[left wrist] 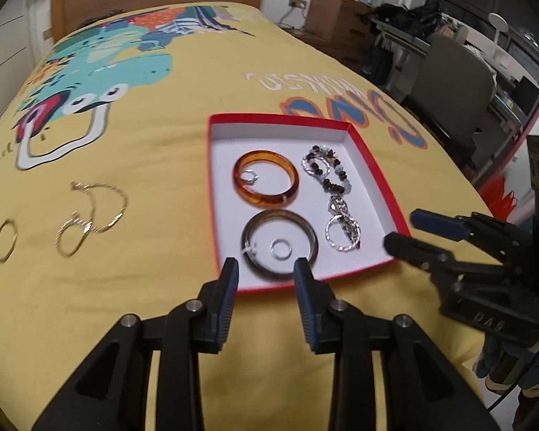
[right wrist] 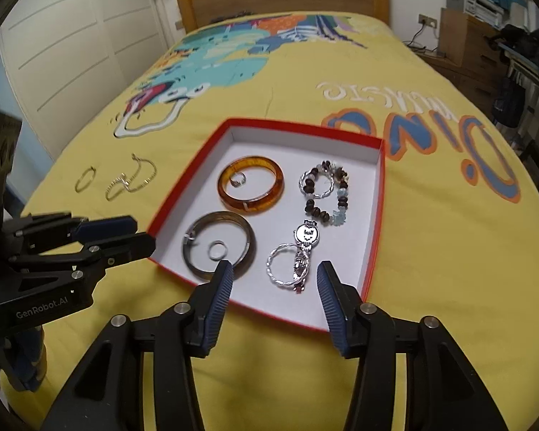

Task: Organize jewelry
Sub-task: 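Move both open tools back over the remaining jewelry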

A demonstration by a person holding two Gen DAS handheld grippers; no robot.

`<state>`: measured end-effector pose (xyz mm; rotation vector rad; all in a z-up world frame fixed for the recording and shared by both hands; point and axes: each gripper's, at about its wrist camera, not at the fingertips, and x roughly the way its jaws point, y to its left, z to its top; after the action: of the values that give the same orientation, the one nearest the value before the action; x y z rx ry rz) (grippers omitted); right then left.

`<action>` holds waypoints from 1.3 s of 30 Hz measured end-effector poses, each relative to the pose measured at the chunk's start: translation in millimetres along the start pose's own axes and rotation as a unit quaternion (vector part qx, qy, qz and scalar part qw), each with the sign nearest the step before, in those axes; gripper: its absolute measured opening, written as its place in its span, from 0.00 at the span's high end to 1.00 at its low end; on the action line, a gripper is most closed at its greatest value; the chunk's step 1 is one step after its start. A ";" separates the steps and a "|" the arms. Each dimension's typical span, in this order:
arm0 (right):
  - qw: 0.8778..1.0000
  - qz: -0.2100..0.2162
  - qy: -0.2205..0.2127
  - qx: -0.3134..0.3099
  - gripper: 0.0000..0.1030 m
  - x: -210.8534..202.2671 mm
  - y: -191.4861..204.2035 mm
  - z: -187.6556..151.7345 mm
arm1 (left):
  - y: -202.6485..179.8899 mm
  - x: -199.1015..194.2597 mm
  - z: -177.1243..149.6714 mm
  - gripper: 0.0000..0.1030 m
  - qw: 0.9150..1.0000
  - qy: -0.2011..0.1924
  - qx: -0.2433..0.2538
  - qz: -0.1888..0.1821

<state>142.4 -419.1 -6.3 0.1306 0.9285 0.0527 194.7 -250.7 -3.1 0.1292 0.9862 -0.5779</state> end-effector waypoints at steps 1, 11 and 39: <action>1.000 0.000 -0.004 0.005 0.51 -7.8 2.4 -2.0 | 2.0 -7.5 -5.7 0.70 1.000 -0.001 -0.004 0.002; 0.999 0.015 -0.030 0.015 0.48 -53.9 45.4 -23.0 | 16.5 -82.7 -52.0 0.70 0.998 -0.034 -0.021 0.044; 0.994 0.037 -0.106 0.000 0.31 -142.2 160.1 -80.0 | 62.2 -228.0 -137.1 0.62 0.972 -0.140 -0.083 0.173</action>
<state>-5.0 -267.8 81.0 0.1682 0.7115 0.1058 29.3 -57.6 97.1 0.0656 0.7124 -0.1853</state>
